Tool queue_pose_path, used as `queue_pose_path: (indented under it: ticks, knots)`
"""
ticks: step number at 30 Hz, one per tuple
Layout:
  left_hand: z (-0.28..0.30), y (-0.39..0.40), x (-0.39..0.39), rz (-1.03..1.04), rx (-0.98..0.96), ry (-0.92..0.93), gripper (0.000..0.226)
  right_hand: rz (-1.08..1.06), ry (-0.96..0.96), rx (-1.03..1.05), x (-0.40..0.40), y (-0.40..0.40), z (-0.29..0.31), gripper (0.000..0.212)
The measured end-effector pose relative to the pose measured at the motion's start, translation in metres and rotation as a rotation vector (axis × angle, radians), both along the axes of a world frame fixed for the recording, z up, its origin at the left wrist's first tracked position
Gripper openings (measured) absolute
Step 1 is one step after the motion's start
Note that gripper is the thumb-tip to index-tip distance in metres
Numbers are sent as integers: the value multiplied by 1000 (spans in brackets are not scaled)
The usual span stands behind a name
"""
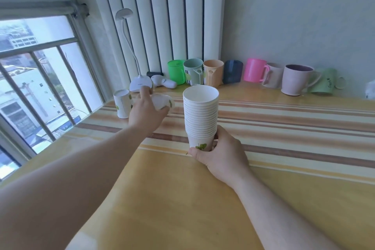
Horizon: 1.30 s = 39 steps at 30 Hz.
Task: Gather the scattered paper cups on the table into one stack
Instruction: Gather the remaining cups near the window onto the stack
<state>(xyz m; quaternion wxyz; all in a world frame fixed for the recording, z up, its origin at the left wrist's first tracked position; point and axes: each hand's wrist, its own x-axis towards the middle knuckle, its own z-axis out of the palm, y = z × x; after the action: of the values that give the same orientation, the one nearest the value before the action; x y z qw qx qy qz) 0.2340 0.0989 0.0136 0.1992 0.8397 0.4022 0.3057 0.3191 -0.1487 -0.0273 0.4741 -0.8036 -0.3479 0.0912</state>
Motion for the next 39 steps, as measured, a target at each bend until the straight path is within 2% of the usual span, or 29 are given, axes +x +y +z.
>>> queue_pose_path:
  ticks: [3,5,7,9,11,13,16,18,20,23,26,29,33,35,39]
  knots:
    - [-2,-1,-23,-9,-117,72,73,-1,-2,-3,-1,-1,1,47]
    - [-5,-1,-39,-20,-94,185,74,2,-4,-4,-2,-1,2,45]
    - [-6,-2,-51,-21,-47,292,87,3,-4,-1,-2,-1,3,43]
    - [-6,-7,-59,-39,-103,289,81,9,-5,3,-3,-2,4,42]
    - [-2,-17,-60,-61,-317,112,50,21,-5,7,-3,-3,5,42]
    - [6,-32,-58,-98,-669,-191,32,33,-9,13,-4,-4,5,42]
    - [23,-59,-54,-264,-1115,-620,38,45,-21,15,-5,-7,6,42]
    - [39,-73,-52,-401,-1250,-772,43,51,-36,23,-5,-8,5,44]
    - [55,-86,-51,-475,-1318,-841,47,54,-46,29,-5,-7,5,44]
    - [79,-99,-46,-517,-1263,-850,49,65,-53,31,-5,-7,6,40]
    - [95,-105,-39,-596,-981,-765,39,75,-60,32,-6,-8,6,41]
    - [98,-110,-32,-665,-811,-668,45,71,-59,30,-6,-8,6,40]
    - [87,-119,-28,-717,-735,-457,73,77,-48,34,-5,-8,7,41]
    - [79,-119,-28,-723,-712,-376,74,82,-41,33,-5,-8,8,42]
    - [68,-111,-34,-801,-704,-333,82,74,-33,27,-5,-9,8,40]
